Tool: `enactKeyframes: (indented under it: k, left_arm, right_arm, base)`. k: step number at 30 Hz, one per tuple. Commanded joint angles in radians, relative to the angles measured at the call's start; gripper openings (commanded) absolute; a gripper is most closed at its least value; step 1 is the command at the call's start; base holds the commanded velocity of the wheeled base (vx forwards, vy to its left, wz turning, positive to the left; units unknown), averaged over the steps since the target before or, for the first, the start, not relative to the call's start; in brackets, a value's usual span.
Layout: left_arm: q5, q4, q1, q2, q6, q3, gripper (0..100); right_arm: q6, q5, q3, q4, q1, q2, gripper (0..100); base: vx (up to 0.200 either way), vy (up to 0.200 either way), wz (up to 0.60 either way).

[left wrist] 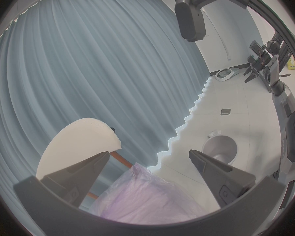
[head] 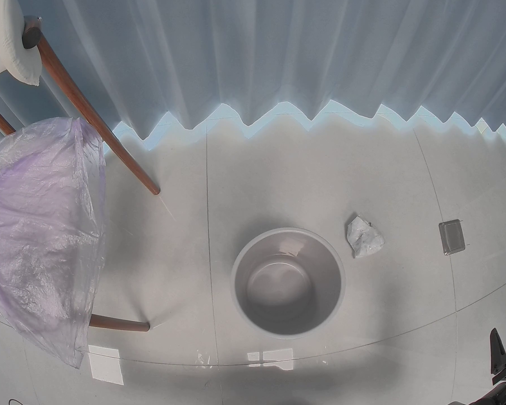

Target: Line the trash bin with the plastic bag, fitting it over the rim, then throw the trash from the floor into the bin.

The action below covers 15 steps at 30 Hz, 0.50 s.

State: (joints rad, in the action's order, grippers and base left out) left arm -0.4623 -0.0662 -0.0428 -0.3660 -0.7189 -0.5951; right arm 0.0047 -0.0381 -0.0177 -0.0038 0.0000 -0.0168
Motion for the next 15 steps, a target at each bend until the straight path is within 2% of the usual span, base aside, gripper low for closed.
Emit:
enactKeyframes:
  k: [1, 8, 15]
  left_arm:
    - [-0.016, 0.000, 0.003, -0.070, -0.004, -0.046, 100]
    - [-0.048, 0.000, 0.004, -0.136, -0.005, -0.112, 100]
    - [-0.078, 0.002, 0.063, -0.222, -0.010, -0.147, 100]
  right_arm:
    - [0.000, 0.000, 0.018, -0.001, 0.000, 0.017, 100]
    - [0.000, 0.000, 0.018, -0.001, 0.000, 0.017, 100]
    - [0.000, -0.002, 0.018, -0.001, 0.000, 0.017, 100]
  base:
    - [0.000, 0.000, 0.00]
    - [0.000, 0.000, 0.00]
    - [0.000, 0.000, 0.00]
